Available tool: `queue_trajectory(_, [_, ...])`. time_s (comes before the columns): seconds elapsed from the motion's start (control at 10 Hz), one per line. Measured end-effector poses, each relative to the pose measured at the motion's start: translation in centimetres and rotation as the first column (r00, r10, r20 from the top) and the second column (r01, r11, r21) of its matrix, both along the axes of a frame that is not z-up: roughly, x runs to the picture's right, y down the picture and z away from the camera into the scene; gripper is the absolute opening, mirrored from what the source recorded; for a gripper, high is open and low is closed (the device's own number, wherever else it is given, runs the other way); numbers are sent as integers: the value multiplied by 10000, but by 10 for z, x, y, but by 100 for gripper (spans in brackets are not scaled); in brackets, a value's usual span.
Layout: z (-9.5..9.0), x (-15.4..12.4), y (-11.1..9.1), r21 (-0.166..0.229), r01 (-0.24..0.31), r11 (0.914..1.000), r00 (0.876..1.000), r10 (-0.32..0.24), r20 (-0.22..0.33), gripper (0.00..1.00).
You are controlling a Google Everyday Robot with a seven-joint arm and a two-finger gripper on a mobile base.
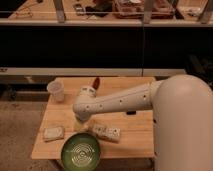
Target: Stand the bottle upright
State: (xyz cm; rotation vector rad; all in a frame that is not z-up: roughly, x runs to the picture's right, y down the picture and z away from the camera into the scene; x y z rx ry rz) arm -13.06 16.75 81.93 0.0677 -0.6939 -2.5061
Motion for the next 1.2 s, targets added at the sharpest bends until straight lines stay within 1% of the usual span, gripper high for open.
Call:
queue_trajectory(0.2, [3,0,1,59,-53,10000,10000,54,-66,80])
queue_trajectory(0.5, [9,1,5,25,-73,10000,9998,73,-172,80])
queue_trajectory(0.6, [11,0,8,-29,-71,10000,9998,70,-191,80])
queue_trajectory(0.8, [15,5,19,-370,46,9993,9994,-58,-339,80])
queue_trajectory(0.9, [17,7,21,-452,52,9990,9994,-68,-349,76])
queue_trajectory(1.0, [18,10,24,-569,27,9984,9992,-49,-393,66])
queue_trajectory(1.1, [19,11,25,-619,4,9981,9991,-30,-420,60])
queue_trajectory(1.2, [21,14,24,-654,-54,9978,9989,22,-477,56])
